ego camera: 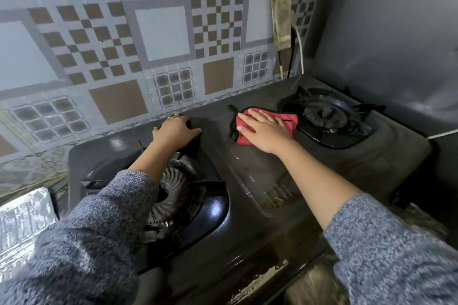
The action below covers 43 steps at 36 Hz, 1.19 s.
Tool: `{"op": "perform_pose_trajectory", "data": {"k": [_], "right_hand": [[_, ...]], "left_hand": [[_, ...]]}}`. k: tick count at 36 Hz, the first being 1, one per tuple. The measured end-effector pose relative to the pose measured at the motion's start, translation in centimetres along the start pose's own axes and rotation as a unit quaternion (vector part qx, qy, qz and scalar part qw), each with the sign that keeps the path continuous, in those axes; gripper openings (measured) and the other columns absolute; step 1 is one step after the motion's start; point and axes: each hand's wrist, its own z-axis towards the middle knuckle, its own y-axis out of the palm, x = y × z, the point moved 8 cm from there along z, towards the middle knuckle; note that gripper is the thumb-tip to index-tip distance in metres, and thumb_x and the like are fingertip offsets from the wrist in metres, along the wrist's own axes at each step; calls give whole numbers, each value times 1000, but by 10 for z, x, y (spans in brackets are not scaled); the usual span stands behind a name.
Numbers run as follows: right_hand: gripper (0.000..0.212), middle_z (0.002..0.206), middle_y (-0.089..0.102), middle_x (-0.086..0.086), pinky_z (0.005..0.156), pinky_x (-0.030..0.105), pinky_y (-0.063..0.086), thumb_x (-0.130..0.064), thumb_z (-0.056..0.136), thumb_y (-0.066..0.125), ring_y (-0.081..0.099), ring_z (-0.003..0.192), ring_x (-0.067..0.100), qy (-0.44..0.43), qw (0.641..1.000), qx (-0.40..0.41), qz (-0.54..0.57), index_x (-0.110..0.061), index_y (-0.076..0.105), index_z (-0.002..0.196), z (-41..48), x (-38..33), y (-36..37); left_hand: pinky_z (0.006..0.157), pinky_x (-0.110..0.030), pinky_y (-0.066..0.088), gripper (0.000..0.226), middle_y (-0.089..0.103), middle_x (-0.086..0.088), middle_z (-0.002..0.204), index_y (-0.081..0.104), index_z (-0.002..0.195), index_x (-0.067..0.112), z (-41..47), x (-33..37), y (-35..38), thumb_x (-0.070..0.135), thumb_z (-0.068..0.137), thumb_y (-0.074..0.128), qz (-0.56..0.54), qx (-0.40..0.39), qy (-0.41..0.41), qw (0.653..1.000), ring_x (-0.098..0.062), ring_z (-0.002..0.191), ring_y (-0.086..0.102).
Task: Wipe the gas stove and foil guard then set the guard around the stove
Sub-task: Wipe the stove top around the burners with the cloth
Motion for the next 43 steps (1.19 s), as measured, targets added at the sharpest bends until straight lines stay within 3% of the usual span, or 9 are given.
{"op": "perform_pose_trajectory", "data": {"k": [8,13,21,26,31,37,43], "right_hand": [[56,158,11,-3,115,47,8,-57,93,20,10,144,23,162,983,79,29,-39,16,145,-37,32,-1],[54,159,4,0,115,51,1,-52,95,17,3,145,27,196,978,67,40,-36,11,147,-51,19,6],[53,158,6,1,113,55,-3,-49,95,20,-1,145,26,151,985,68,52,-36,13,146,-49,-30,16],[52,158,7,-3,114,52,-2,-52,95,22,2,145,23,39,997,64,29,-39,15,145,-60,-59,23],[51,158,6,-12,116,43,-2,-56,94,24,2,145,13,-55,997,38,23,-47,14,143,-78,-46,20],[51,157,7,-16,118,42,1,-59,93,23,3,145,9,-63,998,26,17,-48,14,142,-70,-18,11],[52,157,8,-15,116,43,6,-58,93,21,6,145,12,-10,999,38,11,-46,15,143,-50,22,0]], "left_hand": [[107,-46,35,61,40,-9,146,40,140,19,11,18,3,45,87,56,-30,-37,33,998,-31,130,41],[109,-46,33,60,37,-9,148,41,139,20,15,22,5,45,86,57,-34,-40,42,998,-32,132,39],[108,-44,34,64,36,-9,148,41,139,22,14,19,5,48,83,59,-39,-37,42,998,-33,131,39],[104,-41,39,59,51,-12,137,47,135,21,11,20,3,45,83,61,-47,-35,30,998,-32,124,48],[94,-35,42,51,57,-14,127,52,130,14,7,30,0,36,85,62,-49,-41,36,997,-32,117,53],[72,-29,41,33,65,-13,102,61,110,9,6,43,2,31,86,60,-37,-52,29,998,-24,82,52],[82,-33,43,40,59,-16,121,59,116,6,-4,78,15,34,89,54,17,-59,69,996,-31,109,55]]}}
